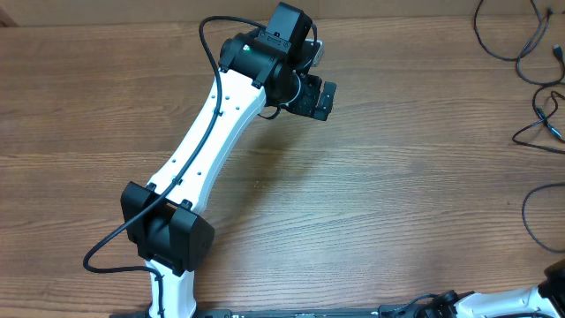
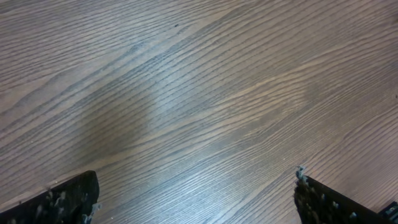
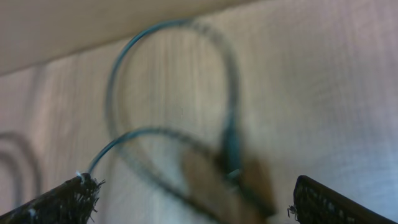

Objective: Untangle cables

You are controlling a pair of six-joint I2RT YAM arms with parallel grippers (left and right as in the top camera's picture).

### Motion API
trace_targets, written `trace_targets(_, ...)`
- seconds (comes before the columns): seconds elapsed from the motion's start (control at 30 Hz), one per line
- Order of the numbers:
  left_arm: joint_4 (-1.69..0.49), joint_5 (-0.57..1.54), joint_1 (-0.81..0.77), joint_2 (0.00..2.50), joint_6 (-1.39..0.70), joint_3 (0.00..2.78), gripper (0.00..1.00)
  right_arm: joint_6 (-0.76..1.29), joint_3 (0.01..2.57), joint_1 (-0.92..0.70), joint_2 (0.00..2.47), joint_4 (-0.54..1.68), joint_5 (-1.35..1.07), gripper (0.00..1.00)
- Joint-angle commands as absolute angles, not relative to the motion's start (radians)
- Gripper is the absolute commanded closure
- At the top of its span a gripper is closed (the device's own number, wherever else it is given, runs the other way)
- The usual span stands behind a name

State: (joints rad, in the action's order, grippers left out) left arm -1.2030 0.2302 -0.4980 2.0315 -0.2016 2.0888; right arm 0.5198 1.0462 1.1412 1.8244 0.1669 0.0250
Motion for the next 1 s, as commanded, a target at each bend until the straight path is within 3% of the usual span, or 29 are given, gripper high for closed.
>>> trace_targets(0.0, -1.2, 0.221, -0.505, 2.04, -0.179, 2.103, 0.0, 0.519, 1.116, 1.139, 1.773, 0.159, -0.271, 0.0)
trace_targets(0.27, -1.188, 0.199, -0.505, 2.04, -0.179, 2.103, 0.0, 0.436, 1.305, 0.962, 1.511, 0.172, -0.736, 0.0)
trace_targets(0.43, -1.199, 0.199, -0.505, 2.04, -0.179, 2.103, 0.0, 0.437, 1.345, 0.78, 1.326, -0.026, -0.916, 0.0)
trace_targets(0.67, -1.183, 0.199, -0.506, 2.04, -0.179, 2.102, 0.0, 0.437, 1.345, 0.638, 1.122, -0.363, -0.867, 0.0)
trace_targets(0.83, -1.171, 0.199, -0.505, 2.04, -0.179, 2.102, 0.0, 0.437, 1.345, 0.624, 1.035, -0.334, -0.868, 0.0)
trace_targets(0.97, -1.183, 0.18, -0.505, 2.04, -0.13, 2.1, 0.0, 0.423, 1.342, 0.45, 0.952, -0.282, -0.844, 0.0)
